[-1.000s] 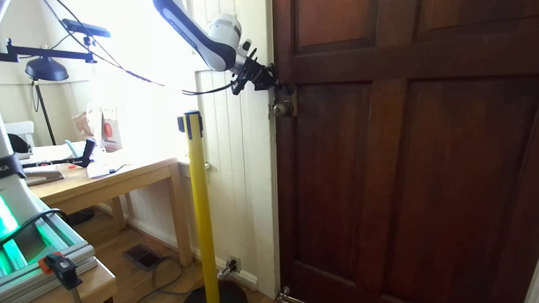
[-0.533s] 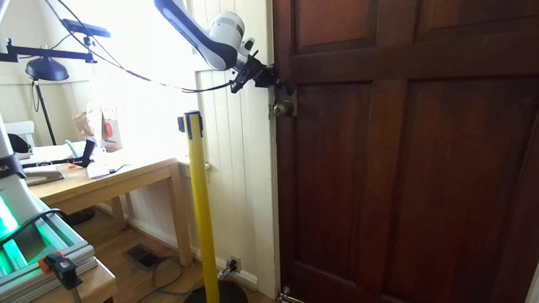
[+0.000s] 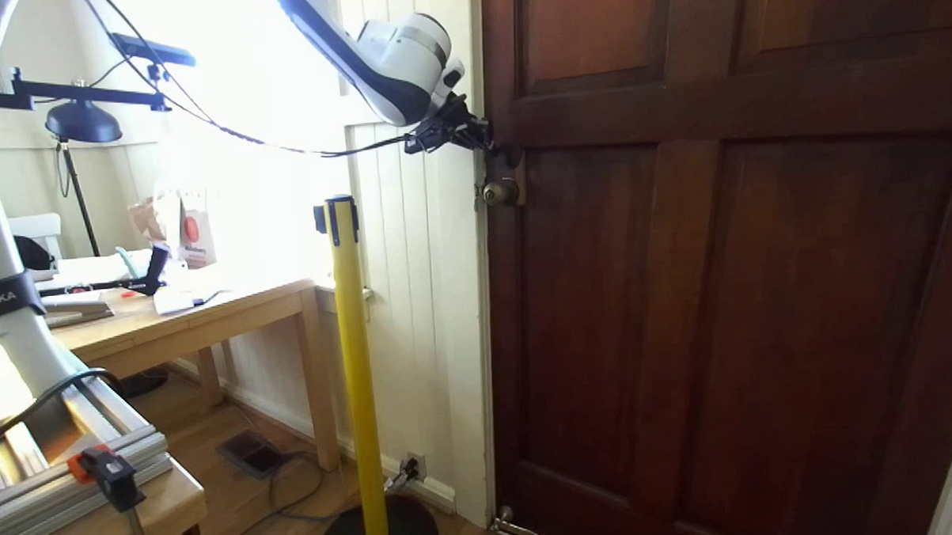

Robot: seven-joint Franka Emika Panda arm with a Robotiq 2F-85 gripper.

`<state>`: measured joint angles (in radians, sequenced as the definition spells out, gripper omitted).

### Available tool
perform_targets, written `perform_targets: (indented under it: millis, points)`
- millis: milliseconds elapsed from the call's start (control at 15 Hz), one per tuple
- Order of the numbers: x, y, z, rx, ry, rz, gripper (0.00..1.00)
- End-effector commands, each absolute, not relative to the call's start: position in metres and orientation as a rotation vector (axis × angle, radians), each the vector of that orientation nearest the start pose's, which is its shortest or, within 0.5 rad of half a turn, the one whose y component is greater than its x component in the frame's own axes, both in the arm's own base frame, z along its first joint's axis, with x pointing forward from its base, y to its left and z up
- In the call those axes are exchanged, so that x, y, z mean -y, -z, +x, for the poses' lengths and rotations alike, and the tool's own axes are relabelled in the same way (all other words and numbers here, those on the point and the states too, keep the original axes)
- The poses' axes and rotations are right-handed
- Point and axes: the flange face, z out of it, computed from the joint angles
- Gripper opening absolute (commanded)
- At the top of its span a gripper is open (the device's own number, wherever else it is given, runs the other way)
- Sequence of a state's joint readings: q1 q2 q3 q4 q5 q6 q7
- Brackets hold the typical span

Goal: Lock the door

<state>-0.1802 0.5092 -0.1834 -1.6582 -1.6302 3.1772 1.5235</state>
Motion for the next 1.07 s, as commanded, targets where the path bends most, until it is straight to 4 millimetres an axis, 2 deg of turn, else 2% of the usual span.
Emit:
perform_targets:
  millis: [0, 267, 400, 667, 800, 1000]
  points:
    - [0.198, -0.371, 0.653, -0.465, 1.619, -3.054, 0.0]
    - [0.197, -0.385, 0.649, -0.4, 1.663, -3.066, 0.0]
    - [0.204, -0.395, 0.646, -0.385, 1.696, -3.077, 0.0]
    - [0.271, -0.429, 0.628, -0.566, 1.882, -3.208, 0.0]
    - [0.295, -0.42, 0.611, -0.718, 1.813, -3.3, 0.0]
    - [0.306, -0.401, 0.594, -0.774, 1.652, -3.313, 0.0]
